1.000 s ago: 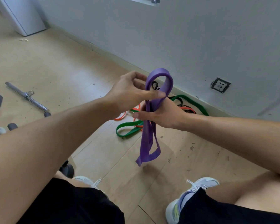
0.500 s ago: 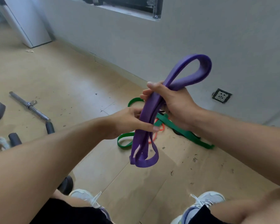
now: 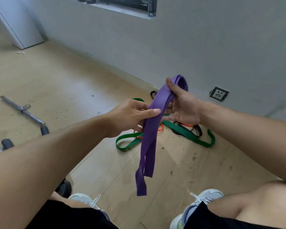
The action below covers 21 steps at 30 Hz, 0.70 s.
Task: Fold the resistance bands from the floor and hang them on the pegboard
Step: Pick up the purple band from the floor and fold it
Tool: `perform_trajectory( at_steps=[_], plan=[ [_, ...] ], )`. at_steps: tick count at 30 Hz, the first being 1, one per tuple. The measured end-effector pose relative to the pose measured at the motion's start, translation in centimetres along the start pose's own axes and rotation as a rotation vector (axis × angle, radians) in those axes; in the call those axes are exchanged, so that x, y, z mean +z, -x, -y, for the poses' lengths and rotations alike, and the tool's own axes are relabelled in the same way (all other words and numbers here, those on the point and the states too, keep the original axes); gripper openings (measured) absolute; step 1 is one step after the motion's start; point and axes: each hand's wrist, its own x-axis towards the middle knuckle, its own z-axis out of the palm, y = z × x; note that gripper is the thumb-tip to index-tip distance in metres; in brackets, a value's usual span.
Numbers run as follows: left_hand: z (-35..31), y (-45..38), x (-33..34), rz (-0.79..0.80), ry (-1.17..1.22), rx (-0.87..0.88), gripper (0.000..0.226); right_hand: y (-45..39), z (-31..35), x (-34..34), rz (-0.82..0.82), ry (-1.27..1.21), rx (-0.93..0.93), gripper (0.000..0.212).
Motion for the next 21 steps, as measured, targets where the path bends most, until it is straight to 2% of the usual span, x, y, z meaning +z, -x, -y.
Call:
perform_trajectory(
  at_steps=[3, 7, 10, 12, 15, 18, 21],
  plan=[
    [-0.4, 0.0, 0.5, -0.099, 0.077, -0.014, 0.027, -0.7, -1.1, -0.6, -0.060, 0.259, 0.128, 0.089],
    [-0.5, 0.0, 0.4, -0.234, 0.173, -0.066, 0.037, -0.8, -2.8, 0.5, -0.173, 0.628, 0.050, 0.066],
    [-0.1, -0.3, -0.2, -0.360, 0.260, -0.137, 0.057, -0.6, -3.3, 1.2, -0.116, 0.797, -0.063, 0.030],
    [0.1, -0.5, -0.9, -0.446, 0.326, -0.148, 0.065, -0.4, -3.5, 1.2, -0.071, 0.878, -0.098, 0.018],
    [0.4, -1.0, -2.0, -0.573, 0.399, -0.143, 0.054, -0.4, -3.7, 0.6, -0.008, 0.991, -0.047, 0.005],
    [0.5, -1.2, -2.8, -0.664, 0.496, -0.130, 0.041, -0.5, -4.4, 0.8, 0.079, 1.042, 0.032, 0.021],
    [0.5, -1.2, -3.1, -0.681, 0.579, -0.113, 0.037, -0.7, -5.6, 1.4, 0.059, 1.078, -0.034, 0.044]
  ],
)
